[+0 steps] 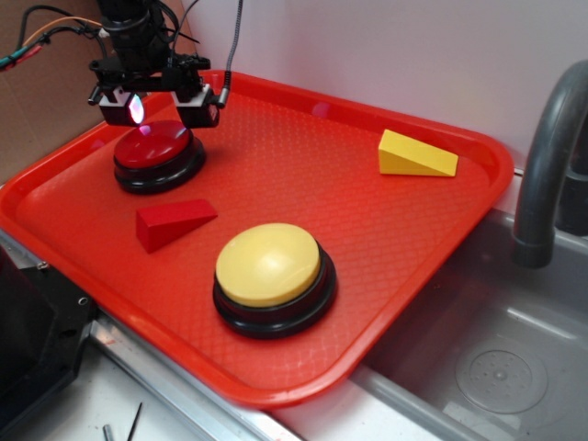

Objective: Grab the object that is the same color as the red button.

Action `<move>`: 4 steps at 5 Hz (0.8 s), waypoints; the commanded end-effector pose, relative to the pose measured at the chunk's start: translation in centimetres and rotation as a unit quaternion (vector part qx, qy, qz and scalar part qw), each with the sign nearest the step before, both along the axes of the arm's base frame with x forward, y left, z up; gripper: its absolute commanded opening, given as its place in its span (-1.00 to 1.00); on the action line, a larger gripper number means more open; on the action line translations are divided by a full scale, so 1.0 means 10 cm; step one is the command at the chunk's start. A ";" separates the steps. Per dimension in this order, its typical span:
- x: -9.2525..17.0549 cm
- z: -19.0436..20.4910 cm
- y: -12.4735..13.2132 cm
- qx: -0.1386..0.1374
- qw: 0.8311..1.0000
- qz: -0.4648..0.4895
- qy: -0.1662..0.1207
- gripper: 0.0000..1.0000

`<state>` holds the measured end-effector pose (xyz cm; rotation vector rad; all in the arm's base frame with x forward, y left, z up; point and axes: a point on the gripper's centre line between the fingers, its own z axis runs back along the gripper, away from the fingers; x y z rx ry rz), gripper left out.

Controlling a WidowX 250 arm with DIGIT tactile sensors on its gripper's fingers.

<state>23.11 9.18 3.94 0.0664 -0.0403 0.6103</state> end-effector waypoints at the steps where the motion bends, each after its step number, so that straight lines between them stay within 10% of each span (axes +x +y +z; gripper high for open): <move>1: -0.23 0.95 -0.26 -0.018 0.997 -0.019 -0.070 1.00; 4: -0.13 1.84 -0.44 -0.041 0.995 -0.069 -0.064 1.00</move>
